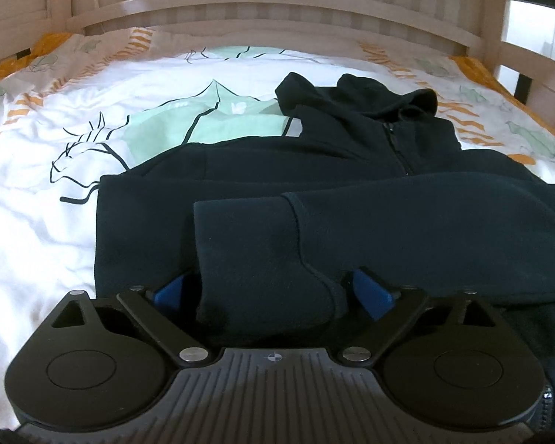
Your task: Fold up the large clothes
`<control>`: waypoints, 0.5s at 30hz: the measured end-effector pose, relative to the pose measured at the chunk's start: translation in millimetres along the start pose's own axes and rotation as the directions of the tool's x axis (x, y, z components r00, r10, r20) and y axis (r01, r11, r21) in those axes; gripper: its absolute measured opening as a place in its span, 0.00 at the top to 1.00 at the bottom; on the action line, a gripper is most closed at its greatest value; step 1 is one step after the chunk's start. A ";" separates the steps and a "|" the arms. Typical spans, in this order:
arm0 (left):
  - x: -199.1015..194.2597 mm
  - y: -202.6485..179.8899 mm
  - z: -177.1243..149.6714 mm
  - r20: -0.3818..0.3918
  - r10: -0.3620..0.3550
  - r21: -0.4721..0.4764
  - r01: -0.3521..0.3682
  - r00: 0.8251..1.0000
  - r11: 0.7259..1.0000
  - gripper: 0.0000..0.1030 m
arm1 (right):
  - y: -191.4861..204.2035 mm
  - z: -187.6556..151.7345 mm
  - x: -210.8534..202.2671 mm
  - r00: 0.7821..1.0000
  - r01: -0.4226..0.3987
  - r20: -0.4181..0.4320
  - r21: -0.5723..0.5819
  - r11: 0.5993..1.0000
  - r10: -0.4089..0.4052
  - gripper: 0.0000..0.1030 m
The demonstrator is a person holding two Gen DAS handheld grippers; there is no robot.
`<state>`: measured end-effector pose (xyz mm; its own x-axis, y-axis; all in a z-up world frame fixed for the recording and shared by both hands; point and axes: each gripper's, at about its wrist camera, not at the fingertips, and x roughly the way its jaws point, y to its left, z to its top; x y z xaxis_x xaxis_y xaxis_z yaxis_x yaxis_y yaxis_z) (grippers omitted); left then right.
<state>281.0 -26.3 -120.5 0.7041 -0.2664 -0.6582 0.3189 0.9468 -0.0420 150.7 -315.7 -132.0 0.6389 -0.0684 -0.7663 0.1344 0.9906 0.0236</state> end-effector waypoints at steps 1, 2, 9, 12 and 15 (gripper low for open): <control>-0.5 -0.1 -0.7 0.003 0.002 0.001 -0.002 1.000 1.000 0.08 | 0.2 -1.9 0.6 1.000 -0.002 0.014 -0.001 1.000 0.002 0.00; -0.5 -0.7 -1.0 0.005 0.004 0.003 -0.004 1.000 1.000 0.08 | 0.1 -3.6 0.5 1.000 -0.005 0.026 0.001 1.000 0.005 0.00; -0.9 0.0 -2.6 0.014 0.005 0.004 -0.005 1.000 1.000 0.08 | -1.2 -12.1 3.3 0.995 -0.024 0.096 0.026 0.999 0.021 0.00; 0.4 1.3 -3.2 0.019 0.000 -0.001 0.000 1.000 1.000 0.07 | -1.6 -12.4 4.4 0.994 -0.031 0.109 0.031 0.999 0.027 0.00; 1.0 0.8 -3.2 0.021 0.001 0.002 -0.001 1.000 1.000 0.07 | -2.4 -14.3 4.8 0.991 -0.037 0.128 0.036 0.999 0.032 0.00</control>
<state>280.0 -25.2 -123.6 0.7178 -0.2688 -0.6422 0.3192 0.9469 -0.0396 142.6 -316.7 -144.9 0.7347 -0.0517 -0.6764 0.1385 0.9875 0.0750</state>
